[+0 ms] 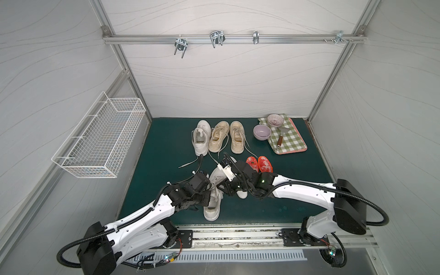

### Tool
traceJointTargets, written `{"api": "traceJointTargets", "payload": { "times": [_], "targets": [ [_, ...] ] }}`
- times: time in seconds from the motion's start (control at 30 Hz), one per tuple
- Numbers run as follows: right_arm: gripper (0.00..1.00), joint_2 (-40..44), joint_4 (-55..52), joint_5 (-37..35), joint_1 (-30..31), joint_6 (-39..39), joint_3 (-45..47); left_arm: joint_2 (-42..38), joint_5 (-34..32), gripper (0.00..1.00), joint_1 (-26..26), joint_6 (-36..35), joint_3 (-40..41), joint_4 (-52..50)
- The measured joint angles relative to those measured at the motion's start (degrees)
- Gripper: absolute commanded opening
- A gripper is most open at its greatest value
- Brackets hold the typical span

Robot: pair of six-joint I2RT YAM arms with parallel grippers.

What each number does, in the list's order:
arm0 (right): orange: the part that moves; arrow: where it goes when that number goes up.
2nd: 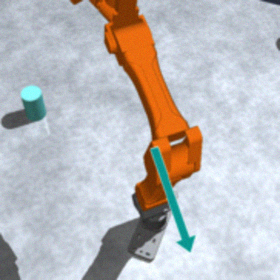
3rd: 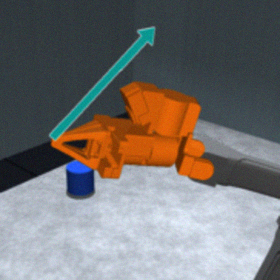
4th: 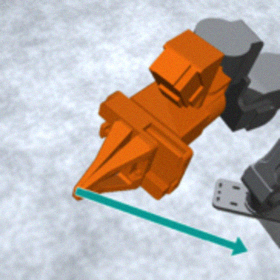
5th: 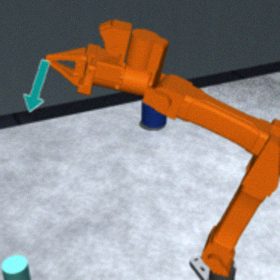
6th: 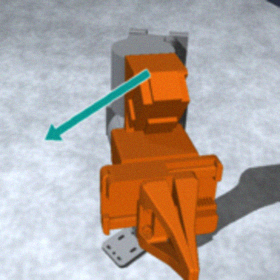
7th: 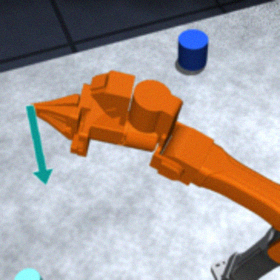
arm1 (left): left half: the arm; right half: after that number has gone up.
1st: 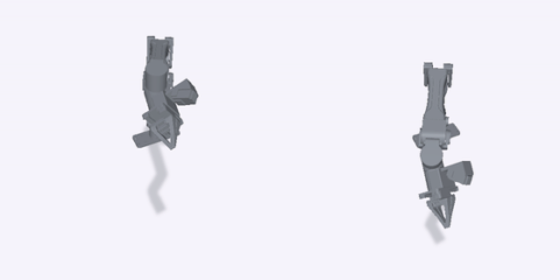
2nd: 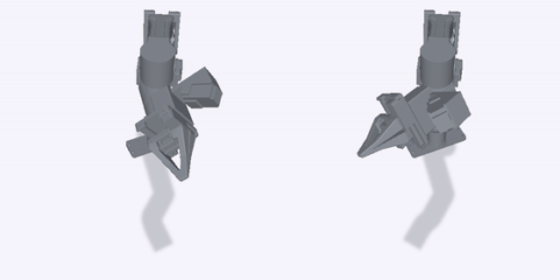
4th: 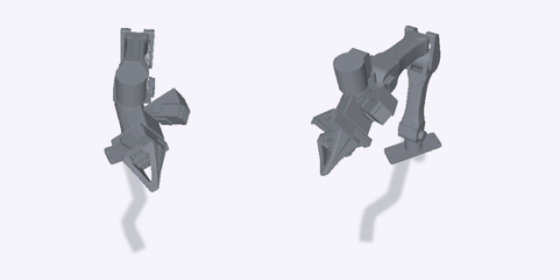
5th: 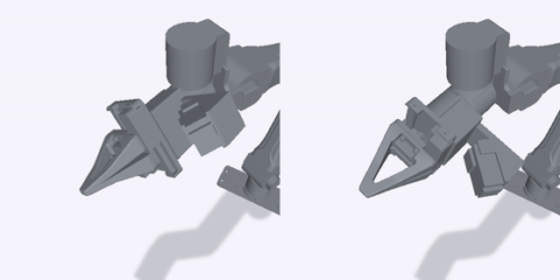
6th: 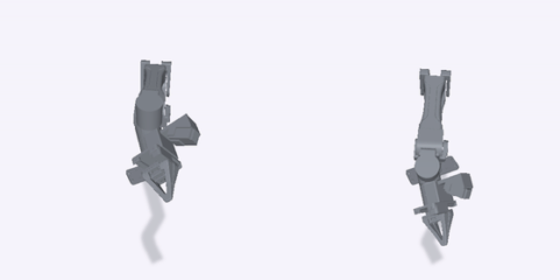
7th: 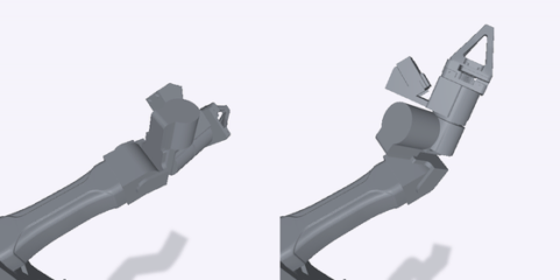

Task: Remove the insole from the shoe
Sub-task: Untie the shoelace on the shoe.

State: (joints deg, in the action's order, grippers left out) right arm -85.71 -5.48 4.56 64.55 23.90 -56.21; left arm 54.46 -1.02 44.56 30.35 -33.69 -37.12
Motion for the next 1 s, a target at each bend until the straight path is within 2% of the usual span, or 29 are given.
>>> {"api": "traceJointTargets", "payload": {
  "times": [0.73,1.0],
  "targets": [
    [0.28,-3.5,0.3,0.5,-0.2,0.0,0.0,0.0,0.2,0.00,0.1,-0.2,0.1,0.2],
    [0.13,-3.6,0.4,1.2,-0.3,-0.3,0.0,0.0,0.2,0.00,0.1,-0.2,0.1,0.2]
  ]
}}
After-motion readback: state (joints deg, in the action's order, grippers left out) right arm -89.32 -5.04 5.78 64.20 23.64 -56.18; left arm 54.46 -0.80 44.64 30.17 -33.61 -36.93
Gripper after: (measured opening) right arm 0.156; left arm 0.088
